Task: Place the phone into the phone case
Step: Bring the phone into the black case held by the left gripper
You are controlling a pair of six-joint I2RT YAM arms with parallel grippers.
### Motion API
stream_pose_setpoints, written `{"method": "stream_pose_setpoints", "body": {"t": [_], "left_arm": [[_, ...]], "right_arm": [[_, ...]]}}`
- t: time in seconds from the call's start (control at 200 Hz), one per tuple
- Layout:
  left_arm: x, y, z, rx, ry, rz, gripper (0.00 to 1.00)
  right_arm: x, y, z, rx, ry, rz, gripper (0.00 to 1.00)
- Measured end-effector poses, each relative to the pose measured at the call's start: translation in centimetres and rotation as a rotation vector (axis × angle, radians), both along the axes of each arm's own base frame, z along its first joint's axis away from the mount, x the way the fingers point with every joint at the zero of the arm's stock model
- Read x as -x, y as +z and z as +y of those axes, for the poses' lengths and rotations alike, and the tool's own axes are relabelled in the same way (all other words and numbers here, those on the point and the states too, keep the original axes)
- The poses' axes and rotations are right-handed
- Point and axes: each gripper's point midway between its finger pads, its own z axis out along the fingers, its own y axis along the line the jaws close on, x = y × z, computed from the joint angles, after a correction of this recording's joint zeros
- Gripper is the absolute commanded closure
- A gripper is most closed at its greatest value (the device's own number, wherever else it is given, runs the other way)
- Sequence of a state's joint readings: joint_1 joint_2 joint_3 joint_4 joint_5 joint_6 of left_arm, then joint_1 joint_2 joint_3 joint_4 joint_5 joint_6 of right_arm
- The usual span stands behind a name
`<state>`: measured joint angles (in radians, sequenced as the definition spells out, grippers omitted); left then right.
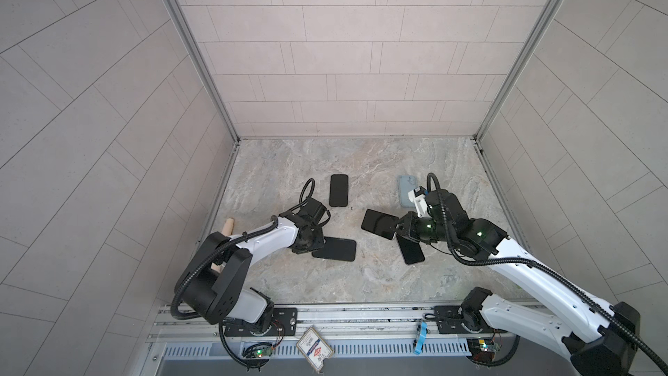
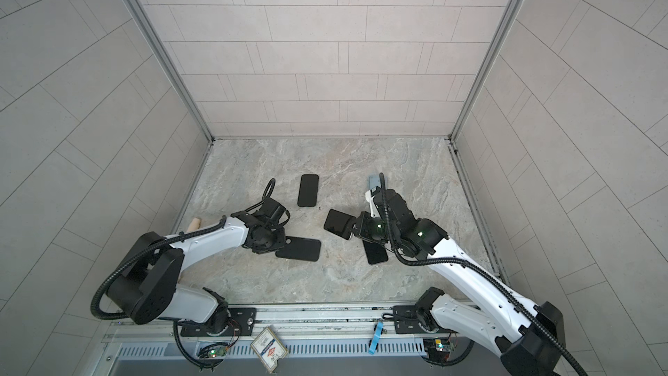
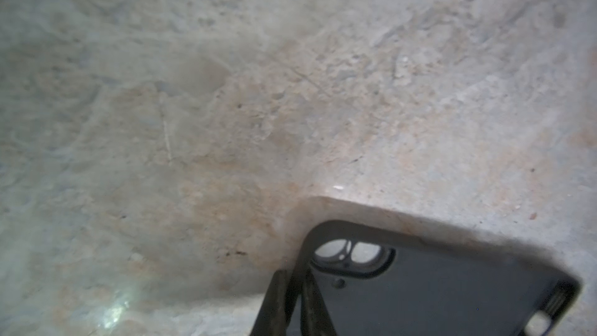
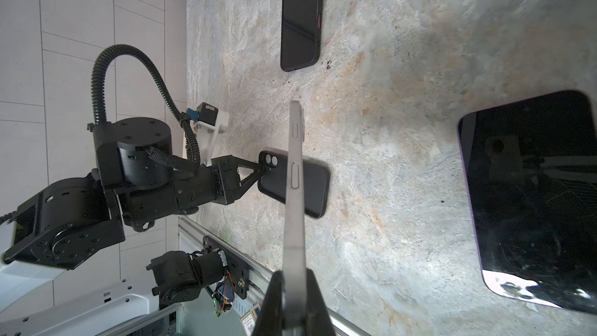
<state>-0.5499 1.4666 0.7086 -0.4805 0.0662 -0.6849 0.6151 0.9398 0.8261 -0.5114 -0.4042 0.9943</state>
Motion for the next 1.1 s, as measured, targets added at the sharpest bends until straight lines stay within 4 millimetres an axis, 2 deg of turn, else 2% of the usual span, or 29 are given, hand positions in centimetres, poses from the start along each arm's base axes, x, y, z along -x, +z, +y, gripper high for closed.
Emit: {"method": "stream_pose_setpoints", "body": {"t": [0.05, 0.195, 0.425, 0.676, 0.851, 0.951, 1.101], "left_arm": [[-0.2, 0.1, -0.7, 0.002, -0.009, -0.01, 1.0], [-0.8, 0.3, -3.2, 0.017, -0.058, -0.033, 1.0], [-1.5, 1.0, -6.9, 0.041, -0.126, -0.058, 1.0], [-1.4, 1.0, -9.7, 0.023, -0.241, -0.057, 1.0], [-1.0, 1.1, -10.6, 0.014, -0.293, -0.051, 1.0], [-0.7, 0.9, -10.5, 0.008, -0.305, -0.041, 1.0], [-0.7, 0.9, -10.5, 0.004, -0.311, -0.037, 1.0]], "right_arm": [[0.3, 0.1, -0.3, -0.003, -0.001, -0.002, 1.0], [1.2, -0.8, -0.8, -0.006, 0.006, 0.013, 1.0], [2.6, -3.2, -0.9, 0.006, 0.045, 0.069, 1.0], [4.0, -6.7, -0.6, 0.012, 0.092, 0.148, 1.0], [3.6, -8.3, 0.5, -0.009, 0.115, 0.2, 1.0], [3.1, -8.2, 1.2, -0.028, 0.127, 0.202, 1.0], [2.9, -8.2, 1.2, -0.035, 0.12, 0.205, 1.0]]}}
